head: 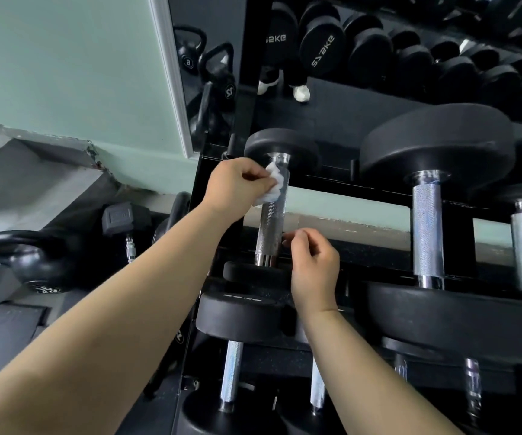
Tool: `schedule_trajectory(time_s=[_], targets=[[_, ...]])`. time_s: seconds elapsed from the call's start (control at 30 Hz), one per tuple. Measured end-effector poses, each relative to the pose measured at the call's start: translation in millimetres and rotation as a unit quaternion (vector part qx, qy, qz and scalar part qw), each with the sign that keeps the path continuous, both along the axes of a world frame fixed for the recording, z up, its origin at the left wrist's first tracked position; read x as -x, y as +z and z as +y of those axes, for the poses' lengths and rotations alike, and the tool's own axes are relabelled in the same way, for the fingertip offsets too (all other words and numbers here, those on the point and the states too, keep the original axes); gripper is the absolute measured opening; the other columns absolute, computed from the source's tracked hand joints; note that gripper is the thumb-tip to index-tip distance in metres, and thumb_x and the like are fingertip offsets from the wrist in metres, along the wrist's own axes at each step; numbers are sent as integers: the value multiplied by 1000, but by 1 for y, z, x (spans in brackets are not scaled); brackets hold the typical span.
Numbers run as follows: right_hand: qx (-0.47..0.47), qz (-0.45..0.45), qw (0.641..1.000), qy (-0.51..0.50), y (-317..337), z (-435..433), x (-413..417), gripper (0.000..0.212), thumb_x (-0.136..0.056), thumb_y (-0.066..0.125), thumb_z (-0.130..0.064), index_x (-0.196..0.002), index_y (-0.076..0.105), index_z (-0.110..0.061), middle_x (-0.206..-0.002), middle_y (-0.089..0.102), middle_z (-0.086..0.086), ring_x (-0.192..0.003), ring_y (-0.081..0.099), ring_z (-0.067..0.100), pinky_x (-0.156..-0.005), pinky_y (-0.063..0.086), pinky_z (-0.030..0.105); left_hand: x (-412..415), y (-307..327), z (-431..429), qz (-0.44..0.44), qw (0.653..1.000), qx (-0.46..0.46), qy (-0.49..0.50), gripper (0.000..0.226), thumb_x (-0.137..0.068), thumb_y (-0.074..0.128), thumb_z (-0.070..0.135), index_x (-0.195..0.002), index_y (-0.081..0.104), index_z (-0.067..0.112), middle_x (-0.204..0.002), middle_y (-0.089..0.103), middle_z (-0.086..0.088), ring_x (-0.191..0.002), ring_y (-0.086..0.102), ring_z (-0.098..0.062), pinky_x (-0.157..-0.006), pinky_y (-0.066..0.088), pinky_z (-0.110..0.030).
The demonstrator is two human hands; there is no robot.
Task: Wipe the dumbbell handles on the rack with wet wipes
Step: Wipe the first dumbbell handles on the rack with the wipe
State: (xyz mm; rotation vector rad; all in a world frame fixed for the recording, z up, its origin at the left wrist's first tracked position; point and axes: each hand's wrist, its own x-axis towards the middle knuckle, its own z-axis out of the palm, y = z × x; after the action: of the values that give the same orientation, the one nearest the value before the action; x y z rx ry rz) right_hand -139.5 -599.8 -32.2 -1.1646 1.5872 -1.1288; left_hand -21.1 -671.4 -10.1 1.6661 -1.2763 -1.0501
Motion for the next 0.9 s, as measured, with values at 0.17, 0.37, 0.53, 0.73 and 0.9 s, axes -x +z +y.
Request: schedule_trajectory(time_s=[0.17, 0.37, 0.53, 0.73, 0.9], targets=[[0, -8, 1000, -1, -2, -1, 1, 33, -82, 50, -5, -57, 58, -25, -61, 56, -6, -56, 48, -3, -56, 37, 8, -11, -14, 50, 5, 996, -74, -42, 24, -72, 74, 9, -57, 58, 18, -50, 52, 11, -43, 46, 3, -46, 34, -3], [4, -14, 1000, -5, 1, -2, 0, 38, -82, 47, 2, -56, 57, -24, -59, 56, -7, -54, 49, -5, -55, 37, 7, -11, -8, 54, -23, 994, -63, -88, 18, -75, 72, 8, -63, 60, 16, -58, 53, 11, -46, 49, 9, -49, 36, -2], [0, -6, 1000, 2, 2, -1, 1, 37, -83, 47, 2, -57, 57, -23, -59, 55, -8, -54, 49, -6, -54, 37, 6, -11, -9, 35, 23, 996, -71, -41, 24, -78, 67, 5, -63, 55, 19, -60, 51, 8, -51, 45, 1, -46, 35, -2], [2, -14, 1000, -4, 2, -3, 0, 38, -81, 49, 3, -54, 56, -23, -56, 54, -6, -52, 48, -4, -53, 36, 8, -19, -21, 55, 49, 984, -133, -105, 20, -77, 69, 4, -65, 58, 18, -61, 56, 4, -48, 49, 4, -51, 40, -5], [4, 1, 1000, 10, 3, -2, 1, 35, -83, 48, 2, -58, 58, -20, -57, 53, -7, -51, 46, -4, -52, 35, 8, -7, -25, 45, 179, 973, -147, -2, 10, -79, 68, 16, -78, 58, 16, -70, 60, -1, -59, 55, -10, -61, 50, -23]])
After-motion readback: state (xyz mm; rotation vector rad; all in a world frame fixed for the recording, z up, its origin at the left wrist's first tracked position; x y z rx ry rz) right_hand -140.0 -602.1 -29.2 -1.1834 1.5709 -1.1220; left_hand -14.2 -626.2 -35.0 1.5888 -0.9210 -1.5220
